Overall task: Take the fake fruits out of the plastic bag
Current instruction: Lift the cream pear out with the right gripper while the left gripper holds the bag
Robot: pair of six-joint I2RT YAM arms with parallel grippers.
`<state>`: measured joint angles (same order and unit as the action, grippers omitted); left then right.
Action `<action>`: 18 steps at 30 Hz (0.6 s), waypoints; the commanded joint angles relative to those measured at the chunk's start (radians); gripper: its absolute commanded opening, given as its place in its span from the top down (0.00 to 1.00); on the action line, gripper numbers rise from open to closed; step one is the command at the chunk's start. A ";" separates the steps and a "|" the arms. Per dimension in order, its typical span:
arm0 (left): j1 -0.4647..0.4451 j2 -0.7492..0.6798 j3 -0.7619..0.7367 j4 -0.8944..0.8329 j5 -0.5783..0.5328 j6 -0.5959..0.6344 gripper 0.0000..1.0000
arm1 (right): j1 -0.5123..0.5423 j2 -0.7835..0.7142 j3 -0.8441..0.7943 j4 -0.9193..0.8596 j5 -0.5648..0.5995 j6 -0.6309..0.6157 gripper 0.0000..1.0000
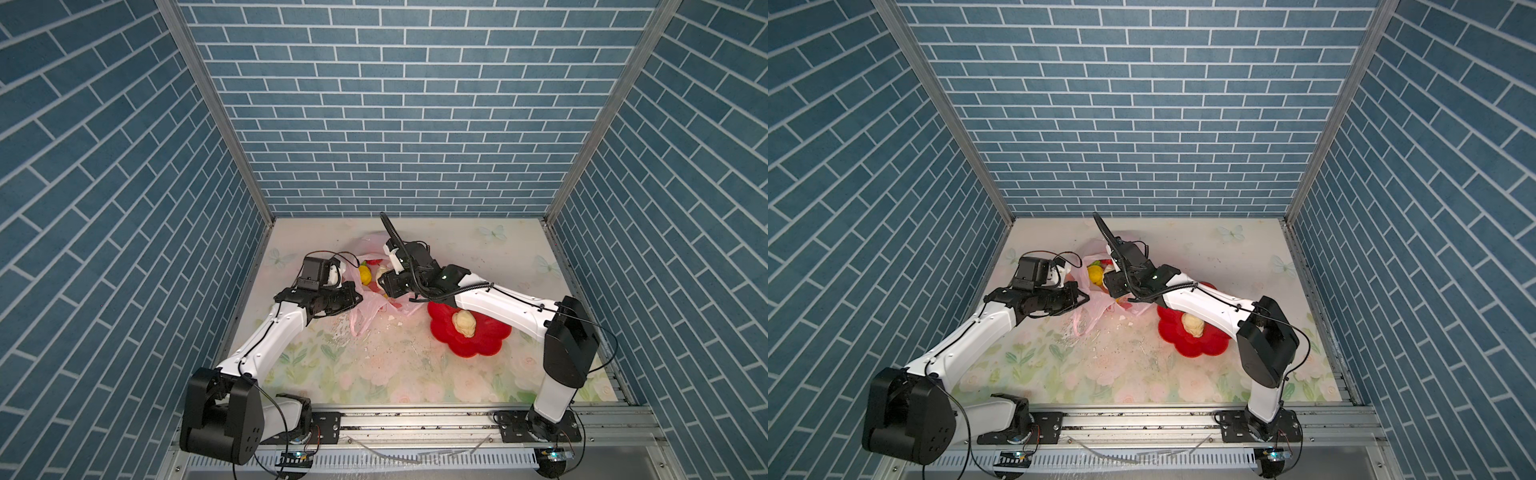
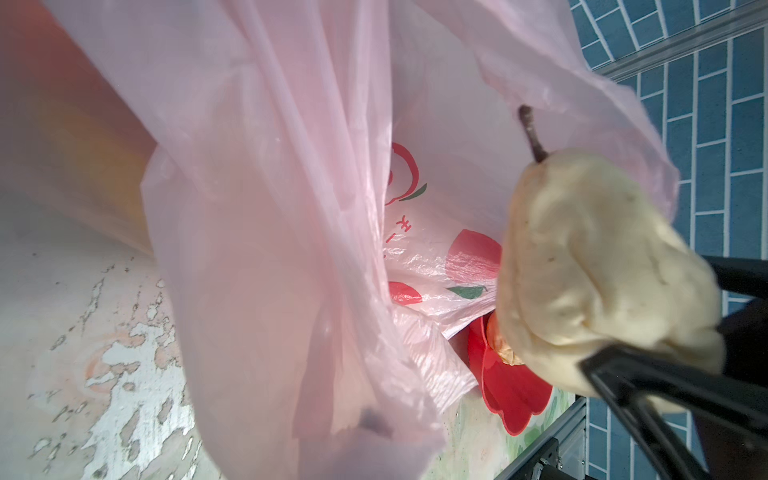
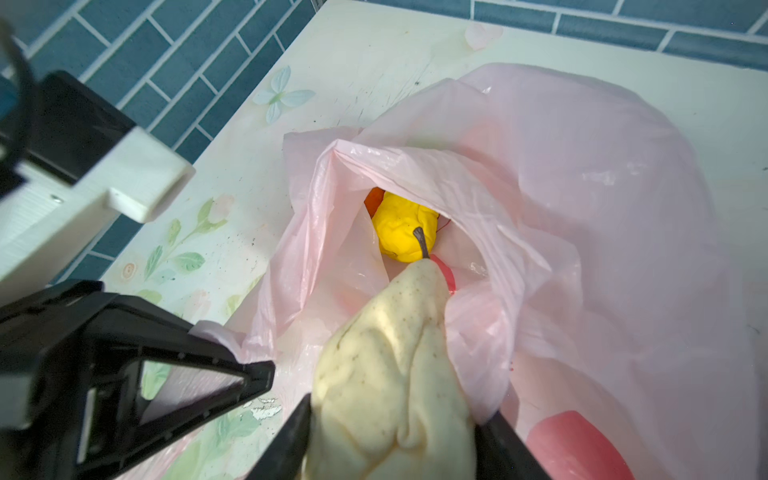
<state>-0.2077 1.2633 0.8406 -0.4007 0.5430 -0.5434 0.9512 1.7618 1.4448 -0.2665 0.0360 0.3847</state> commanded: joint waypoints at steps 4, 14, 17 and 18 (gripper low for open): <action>0.006 0.014 0.022 0.013 -0.007 0.022 1.00 | -0.004 -0.111 -0.059 0.044 0.089 -0.003 0.52; 0.011 -0.009 0.025 0.021 0.044 0.000 1.00 | -0.057 -0.105 -0.078 0.090 -0.002 0.033 0.52; 0.020 -0.034 0.044 0.020 0.095 -0.029 0.86 | -0.065 -0.075 -0.080 0.105 -0.033 0.033 0.53; 0.023 -0.046 0.057 0.004 0.103 -0.032 0.81 | -0.067 -0.064 -0.080 0.111 -0.040 0.034 0.52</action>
<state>-0.1993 1.2564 0.8520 -0.3927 0.5934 -0.5579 0.8879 1.6714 1.3899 -0.1944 0.0360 0.3965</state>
